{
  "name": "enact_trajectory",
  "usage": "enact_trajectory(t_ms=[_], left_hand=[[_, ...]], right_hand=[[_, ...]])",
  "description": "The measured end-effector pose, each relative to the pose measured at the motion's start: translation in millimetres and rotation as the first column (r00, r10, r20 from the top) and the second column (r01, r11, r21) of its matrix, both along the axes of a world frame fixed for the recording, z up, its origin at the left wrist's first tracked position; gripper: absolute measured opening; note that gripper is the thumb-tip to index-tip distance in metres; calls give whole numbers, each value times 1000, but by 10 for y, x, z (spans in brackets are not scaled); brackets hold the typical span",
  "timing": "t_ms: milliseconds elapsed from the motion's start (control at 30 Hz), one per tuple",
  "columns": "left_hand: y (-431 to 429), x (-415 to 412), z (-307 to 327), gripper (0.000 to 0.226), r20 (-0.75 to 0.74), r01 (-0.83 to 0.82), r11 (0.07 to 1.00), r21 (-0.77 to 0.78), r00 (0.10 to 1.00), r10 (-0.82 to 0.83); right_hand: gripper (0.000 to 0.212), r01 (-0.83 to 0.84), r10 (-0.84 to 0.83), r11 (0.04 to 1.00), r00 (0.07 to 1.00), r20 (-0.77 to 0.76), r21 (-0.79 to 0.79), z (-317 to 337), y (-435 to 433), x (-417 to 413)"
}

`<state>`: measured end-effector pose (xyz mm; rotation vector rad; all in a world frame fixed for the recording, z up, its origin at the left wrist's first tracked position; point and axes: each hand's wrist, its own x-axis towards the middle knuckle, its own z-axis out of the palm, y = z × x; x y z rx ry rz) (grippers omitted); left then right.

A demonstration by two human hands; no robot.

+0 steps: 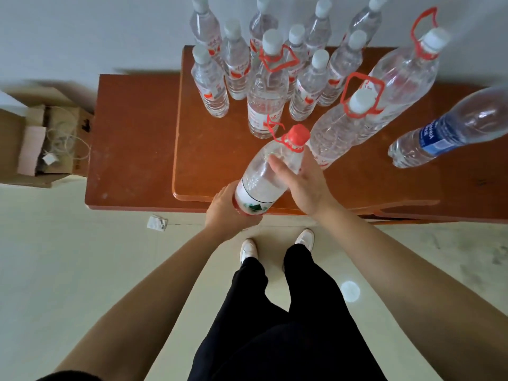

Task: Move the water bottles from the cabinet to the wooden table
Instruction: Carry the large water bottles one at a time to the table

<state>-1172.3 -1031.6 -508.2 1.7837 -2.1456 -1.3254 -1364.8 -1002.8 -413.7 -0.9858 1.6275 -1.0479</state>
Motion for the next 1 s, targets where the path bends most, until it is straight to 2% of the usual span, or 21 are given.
enact_trajectory(t_ms=[133,267,333,467,533,567,633,700,733,867,900,933,1000], left_hand=[[44,291,307,100,2,-36,992,-122,999,37],[90,485,854,121,-56,-221,916,-334,975,215],[92,550,1130,113,-79,-309,837,-453,948,307],[244,664,1668,93,-113,-416,674,-610,888,446],[305,690,1758,92,-85,-416,664,-621,878,471],[444,710,1827,92,-74,-431,627,-649,856,511],[791,795,1957,92,-47,-464,556,-690,795,605],[1119,921,2029,91,11,-453,517,-726,744,668],[1311,1011,2044,91,33,-456,493,-741,709,705],[2154,1450,2112,86,118,-495,415,-763,525,843],[2375,1590,2136,84,120,-507,379,-774,471,874],[2530,1687,2149,83,129,-511,361,-780,434,892],[3025,2008,2178,84,128,-542,289,-789,316,940]], right_hand=[[51,-23,24,1000,998,57,-5,265,-106,211],[65,-96,104,991,991,82,-90,767,-306,411],[69,-142,155,982,983,97,-124,1048,-370,483],[58,-363,388,894,920,47,-262,1567,-378,618],[65,-333,360,905,931,61,-265,1611,-411,614],[64,-350,380,897,923,66,-269,1660,-377,630],[51,-423,454,865,889,61,-269,1684,-285,753],[20,-455,504,834,858,97,-312,1679,-163,968],[16,-484,541,807,836,93,-339,1680,-67,1102],[27,-653,705,691,703,90,-311,1594,363,1798],[41,-669,711,692,697,97,-272,1594,491,2009],[63,-666,698,707,711,84,-237,1585,590,2161],[98,-722,738,630,671,-68,-286,1648,983,2631]])
